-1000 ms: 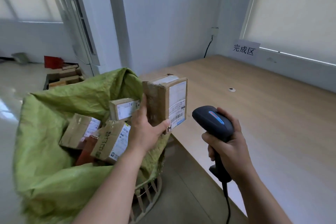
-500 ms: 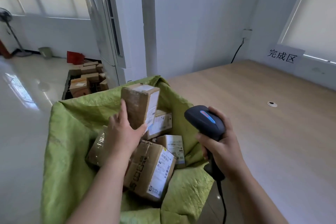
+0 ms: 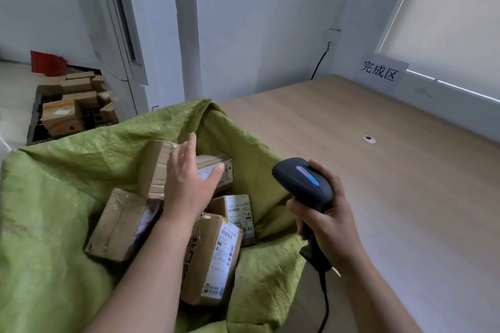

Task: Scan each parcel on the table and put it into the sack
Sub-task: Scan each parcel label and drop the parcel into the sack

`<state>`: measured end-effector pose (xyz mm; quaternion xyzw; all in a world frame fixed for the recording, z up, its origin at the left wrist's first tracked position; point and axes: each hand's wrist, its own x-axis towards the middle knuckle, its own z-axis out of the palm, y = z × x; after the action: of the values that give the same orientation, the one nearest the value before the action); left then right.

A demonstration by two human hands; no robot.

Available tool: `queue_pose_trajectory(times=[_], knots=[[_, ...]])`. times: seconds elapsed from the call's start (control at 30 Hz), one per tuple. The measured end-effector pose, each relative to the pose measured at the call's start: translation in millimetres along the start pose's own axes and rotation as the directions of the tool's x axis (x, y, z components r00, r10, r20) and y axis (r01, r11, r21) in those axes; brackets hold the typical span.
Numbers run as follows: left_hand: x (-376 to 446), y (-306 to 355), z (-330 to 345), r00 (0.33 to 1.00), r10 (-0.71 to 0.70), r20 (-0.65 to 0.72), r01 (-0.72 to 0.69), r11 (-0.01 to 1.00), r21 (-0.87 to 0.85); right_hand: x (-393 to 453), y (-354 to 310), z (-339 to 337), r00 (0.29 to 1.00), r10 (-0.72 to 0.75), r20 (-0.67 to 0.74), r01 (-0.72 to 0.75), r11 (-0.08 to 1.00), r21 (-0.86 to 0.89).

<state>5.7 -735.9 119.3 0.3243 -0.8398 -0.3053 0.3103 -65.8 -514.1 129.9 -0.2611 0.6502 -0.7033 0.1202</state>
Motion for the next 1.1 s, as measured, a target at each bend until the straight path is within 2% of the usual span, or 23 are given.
queue_pose_trajectory(times=[0.13, 0.37, 0.7, 0.93, 1.1], knots=[[-15, 33, 20, 0.983, 0.162, 0.086, -0.155, 0.984, -0.084, -18, -3, -27, 0.998, 0.013, -0.067, -0.014, 1.000, -0.015], [-82, 100, 58, 0.919, 0.319, 0.231, -0.295, 0.947, -0.129, -83, -24, -100, 0.974, 0.021, -0.224, -0.035, 0.998, -0.059], [-203, 206, 120, 0.763, 0.514, 0.391, -0.477, 0.857, -0.197, -195, -51, -220, 0.901, 0.003, -0.434, -0.035, 0.997, -0.065], [-296, 269, 160, 0.631, 0.643, 0.435, -0.578, 0.763, -0.290, -277, -63, -300, 0.847, -0.045, -0.530, -0.006, 0.995, -0.095], [-359, 316, 188, 0.528, 0.734, 0.427, -0.621, 0.676, -0.395, -336, -76, -352, 0.778, -0.078, -0.623, 0.001, 0.992, -0.124]])
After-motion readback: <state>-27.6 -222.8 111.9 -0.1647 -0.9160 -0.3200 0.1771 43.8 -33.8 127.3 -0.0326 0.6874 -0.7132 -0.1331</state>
